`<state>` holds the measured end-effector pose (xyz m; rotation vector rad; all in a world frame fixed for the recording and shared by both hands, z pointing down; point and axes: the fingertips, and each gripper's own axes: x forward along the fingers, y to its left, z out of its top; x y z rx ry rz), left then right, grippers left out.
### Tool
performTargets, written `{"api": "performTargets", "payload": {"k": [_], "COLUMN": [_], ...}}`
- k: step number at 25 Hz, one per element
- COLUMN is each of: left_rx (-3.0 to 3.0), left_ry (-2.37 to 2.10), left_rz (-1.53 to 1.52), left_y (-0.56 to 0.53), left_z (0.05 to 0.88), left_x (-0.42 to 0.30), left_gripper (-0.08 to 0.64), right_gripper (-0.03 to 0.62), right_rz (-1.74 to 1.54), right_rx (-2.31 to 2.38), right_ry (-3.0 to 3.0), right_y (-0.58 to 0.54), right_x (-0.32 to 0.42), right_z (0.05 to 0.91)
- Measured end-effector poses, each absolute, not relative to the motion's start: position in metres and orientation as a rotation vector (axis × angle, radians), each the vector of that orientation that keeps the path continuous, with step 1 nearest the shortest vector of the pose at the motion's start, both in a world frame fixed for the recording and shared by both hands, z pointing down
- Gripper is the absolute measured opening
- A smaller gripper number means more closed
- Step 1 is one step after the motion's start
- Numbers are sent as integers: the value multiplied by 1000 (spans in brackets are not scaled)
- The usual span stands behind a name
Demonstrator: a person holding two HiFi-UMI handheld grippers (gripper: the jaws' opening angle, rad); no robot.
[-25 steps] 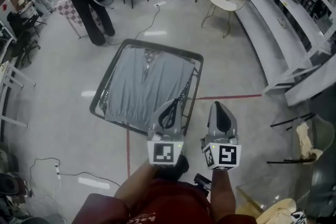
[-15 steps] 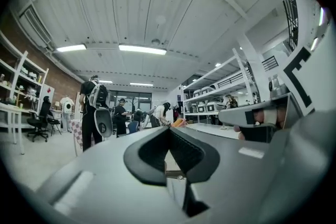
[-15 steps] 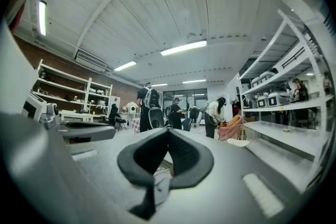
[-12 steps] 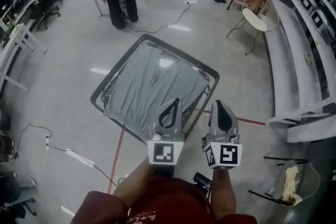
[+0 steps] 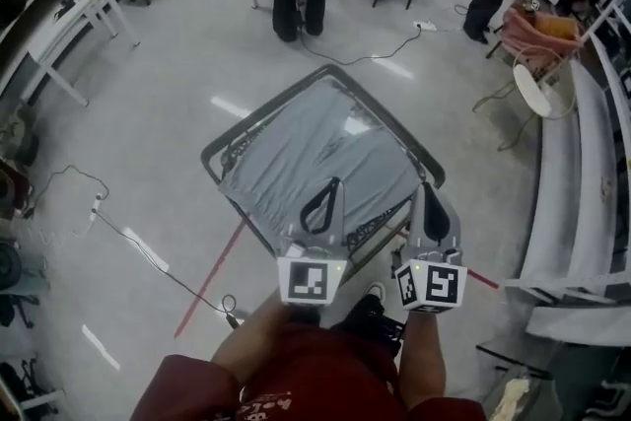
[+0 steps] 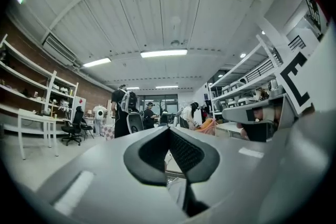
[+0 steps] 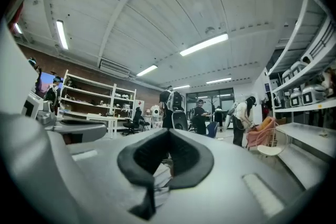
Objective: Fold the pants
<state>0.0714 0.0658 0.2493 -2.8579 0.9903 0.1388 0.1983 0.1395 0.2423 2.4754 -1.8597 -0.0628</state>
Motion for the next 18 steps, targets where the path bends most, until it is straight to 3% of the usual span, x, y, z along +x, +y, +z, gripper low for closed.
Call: {"api": "performTargets", "payload": {"k": [18], "left_rx": [-2491], "left_ry": [1666], "left_rz": [49], "left_y": [93], "left_z": [253], "left_x": [109], "left_gripper": [5], "right_gripper": [2], "right_rz": [-26], "right_rx": [2062], "right_ry": [-2397], "right_y": [106], "right_x": [297], "right_z": [253]}}
